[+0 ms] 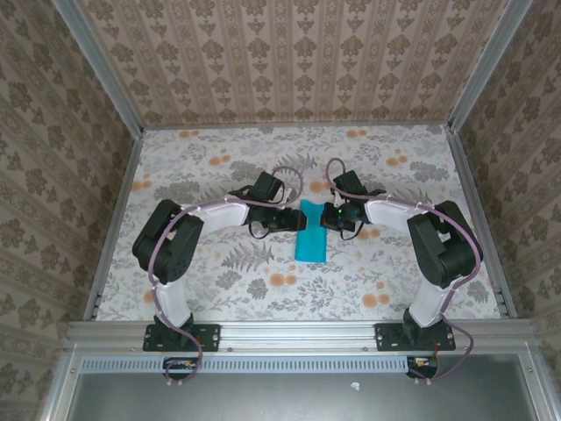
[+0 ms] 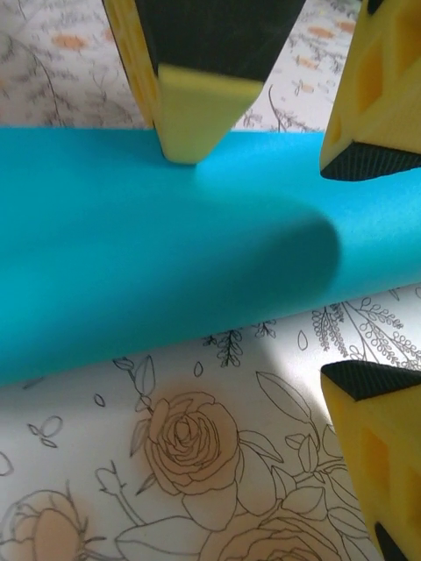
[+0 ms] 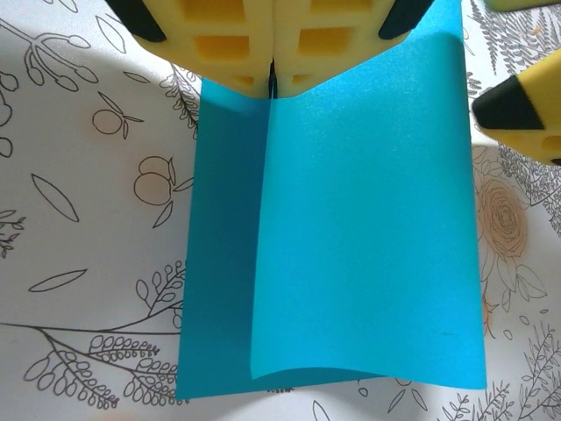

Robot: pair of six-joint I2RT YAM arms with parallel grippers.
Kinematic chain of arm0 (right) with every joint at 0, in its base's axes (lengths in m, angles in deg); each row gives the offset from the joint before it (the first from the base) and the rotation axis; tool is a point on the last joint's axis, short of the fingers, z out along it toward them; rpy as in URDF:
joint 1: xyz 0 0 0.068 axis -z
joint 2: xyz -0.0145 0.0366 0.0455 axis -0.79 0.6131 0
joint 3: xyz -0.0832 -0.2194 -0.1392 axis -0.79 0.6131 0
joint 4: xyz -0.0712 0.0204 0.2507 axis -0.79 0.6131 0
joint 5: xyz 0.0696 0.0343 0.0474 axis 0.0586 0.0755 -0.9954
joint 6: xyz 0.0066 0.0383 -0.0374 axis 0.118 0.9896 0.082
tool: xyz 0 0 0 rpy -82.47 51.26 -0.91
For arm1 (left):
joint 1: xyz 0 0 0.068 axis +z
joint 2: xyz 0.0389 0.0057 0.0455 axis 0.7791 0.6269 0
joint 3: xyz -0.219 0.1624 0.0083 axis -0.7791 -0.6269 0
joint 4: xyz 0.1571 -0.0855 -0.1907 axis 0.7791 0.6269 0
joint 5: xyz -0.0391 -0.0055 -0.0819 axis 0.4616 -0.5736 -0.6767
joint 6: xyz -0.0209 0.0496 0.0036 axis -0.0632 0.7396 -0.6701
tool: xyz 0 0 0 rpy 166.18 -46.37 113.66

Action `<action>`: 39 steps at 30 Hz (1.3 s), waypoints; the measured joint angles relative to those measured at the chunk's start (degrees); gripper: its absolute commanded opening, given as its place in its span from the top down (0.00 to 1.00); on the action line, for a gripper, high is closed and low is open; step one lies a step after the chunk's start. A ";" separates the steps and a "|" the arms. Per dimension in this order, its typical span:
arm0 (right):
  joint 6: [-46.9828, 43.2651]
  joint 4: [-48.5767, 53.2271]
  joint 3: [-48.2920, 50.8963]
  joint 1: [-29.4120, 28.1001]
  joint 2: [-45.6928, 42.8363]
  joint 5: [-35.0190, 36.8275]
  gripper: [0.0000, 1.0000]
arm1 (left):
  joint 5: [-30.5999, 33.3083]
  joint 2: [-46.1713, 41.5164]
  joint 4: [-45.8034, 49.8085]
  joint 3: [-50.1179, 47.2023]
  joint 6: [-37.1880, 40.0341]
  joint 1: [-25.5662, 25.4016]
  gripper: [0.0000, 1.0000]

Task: Fold a paper plane with a square sheet of paper (fold left side to right side)
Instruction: First fold in half a square sheet of paper at the center of the table.

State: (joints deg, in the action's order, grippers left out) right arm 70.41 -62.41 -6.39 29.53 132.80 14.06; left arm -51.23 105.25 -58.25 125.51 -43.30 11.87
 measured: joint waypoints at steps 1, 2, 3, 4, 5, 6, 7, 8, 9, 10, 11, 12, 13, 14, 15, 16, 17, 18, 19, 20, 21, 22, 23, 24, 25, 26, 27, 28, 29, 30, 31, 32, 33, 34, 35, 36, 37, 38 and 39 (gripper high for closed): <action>-0.09 0.00 0.00 0.00 0.00 0.00 0.95 | 0.39 0.46 0.44 0.39 0.04 -0.22 0.45; -0.11 0.00 0.00 0.00 0.00 0.00 0.94 | 0.76 0.90 0.90 0.76 0.07 -0.50 0.46; -0.11 0.00 0.00 0.00 0.00 0.00 0.93 | 1.11 1.29 1.29 1.11 0.09 -0.81 0.47; -0.17 0.00 0.00 0.00 0.00 0.02 0.91 | 1.33 1.64 1.75 1.49 0.11 -1.01 0.48; -0.22 0.00 0.00 0.00 0.00 0.11 0.87 | 1.75 2.10 2.14 1.95 0.11 -1.31 0.48; -0.15 0.00 0.00 0.00 0.00 0.22 0.84 | 2.29 2.69 2.62 2.45 0.15 -1.64 0.48; -0.31 0.02 0.00 0.00 -0.02 0.28 0.80 | 2.67 3.08 2.91 2.71 0.15 -1.92 0.48; -0.46 0.00 0.00 0.00 -0.04 0.55 0.76 | 3.28 3.48 3.15 2.99 0.20 -2.16 0.48; -0.55 0.17 0.00 0.00 -0.20 0.90 0.73 | 3.45 3.52 3.50 3.34 0.17 -2.19 0.48; -0.63 0.37 0.02 0.11 -0.50 1.31 0.70 | 3.56 3.54 3.65 3.50 0.17 -2.25 0.48; -0.66 0.57 0.04 0.22 -1.03 1.75 0.67 | 3.89 3.58 3.74 3.50 0.17 -2.36 0.48; -0.61 0.66 0.13 0.35 -1.77 2.25 0.64 | 4.00 3.61 3.76 3.50 0.17 -2.38 0.48; -0.76 0.68 0.28 0.52 -2.54 2.84 0.61 | 4.09 3.61 3.78 3.50 0.17 -2.38 0.48; -0.76 0.68 0.61 0.79 -3.74 3.48 0.57 | 4.13 3.61 3.78 3.50 0.17 -2.40 0.48; -0.76 0.76 1.01 1.16 -5.20 4.37 0.52 | 4.13 3.61 3.78 3.50 0.17 -2.40 0.48; -0.90 0.76 1.42 1.53 -6.51 5.11 0.49 | 4.13 3.61 3.78 3.50 0.17 -2.40 0.48; -0.98 0.79 1.90 1.90 -7.87 5.99 0.46 | 4.13 3.61 3.78 3.52 0.17 -2.40 0.47; -1.14 0.81 2.43 2.36 -9.31 6.86 0.42 | 4.15 3.61 3.78 3.52 0.17 -2.43 0.47; -1.22 0.79 2.91 2.73 -10.58 7.72 0.40 | 4.15 3.61 3.78 3.52 0.15 -2.45 0.47; -1.29 0.81 3.43 3.08 -11.80 8.39 0.38 | 4.20 3.63 3.80 3.58 0.15 -2.51 0.46; -1.36 0.83 4.00 3.43 -12.92 9.16 0.36 | 4.33 3.72 3.82 3.65 0.15 -2.62 0.46; -1.44 0.85 4.39 3.69 -13.70 9.66 0.36 | 4.52 3.76 4.00 3.80 0.15 -2.67 0.46; -1.51 0.85 4.76 3.82 -14.32 10.34 0.35 | 4.57 3.87 4.26 4.04 0.15 -2.69 0.46; -1.55 0.85 5.07 3.96 -14.73 10.75 0.35 | 4.59 3.98 4.59 4.31 0.15 -2.71 0.45; -1.57 0.92 5.25 4.04 -14.93 11.06 0.34 | 4.63 4.07 4.81 4.48 0.15 -2.73 0.44; -1.60 0.90 5.51 4.04 -15.04 11.41 0.34 | 4.70 4.15 4.96 4.63 0.15 -2.78 0.44; -1.60 0.92 5.75 4.04 -15.13 11.78 0.33 | 4.74 4.26 5.18 4.85 0.13 -2.80 0.43; -1.60 1.03 5.88 4.04 -15.17 11.98 0.33 | 4.74 4.35 5.46 5.07 0.13 -2.84 0.43; -1.60 1.11 5.99 4.04 -15.17 12.13 0.33 | 4.83 4.46 5.84 5.38 0.13 -2.95 0.43; -1.57 1.14 6.03 4.04 -15.17 12.22 0.33 | 5.07 4.59 6.14 5.62 0.13 -3.06 0.42; -1.57 1.16 6.05 4.04 -15.21 12.22 0.33 | 5.18 4.66 6.38 5.86 0.13 -3.10 0.42; -1.60 1.18 6.05 4.04 -15.23 12.22 0.33 | 5.29 4.70 6.64 6.03 0.11 -3.15 0.42; -1.57 1.18 6.05 4.04 -15.26 12.24 0.33 | 5.46 4.76 6.88 6.23 -0.02 -3.28 0.42; -1.57 1.22 6.05 4.04 -15.30 12.24 0.33 | 5.68 4.83 7.06 6.34 -0.07 -3.37 0.42; -1.57 1.27 6.05 4.04 -15.34 12.24 0.33 | 6.05 4.90 7.34 6.51 -0.13 -3.48 0.42; -1.57 1.29 6.05 4.04 -15.39 12.22 0.33 | 6.21 4.98 7.50 6.71 -0.31 -3.52 0.42; -1.60 1.29 6.05 4.04 -15.43 12.22 0.33 | 6.32 5.14 7.74 6.91 -0.52 -3.54 0.42; -1.57 1.29 6.05 4.04 -15.45 12.22 0.33 | 6.51 5.35 8.11 7.26 -0.76 -3.58 0.42; -1.60 1.31 6.05 4.04 -15.45 12.24 0.33 | 6.67 5.51 8.48 7.54 -1.01 -3.63 0.41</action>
State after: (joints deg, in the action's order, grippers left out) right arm 68.82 -61.10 -0.33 33.57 117.35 26.30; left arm -44.56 110.75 -49.77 133.05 -44.30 8.24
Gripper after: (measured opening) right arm 0.668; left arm 0.583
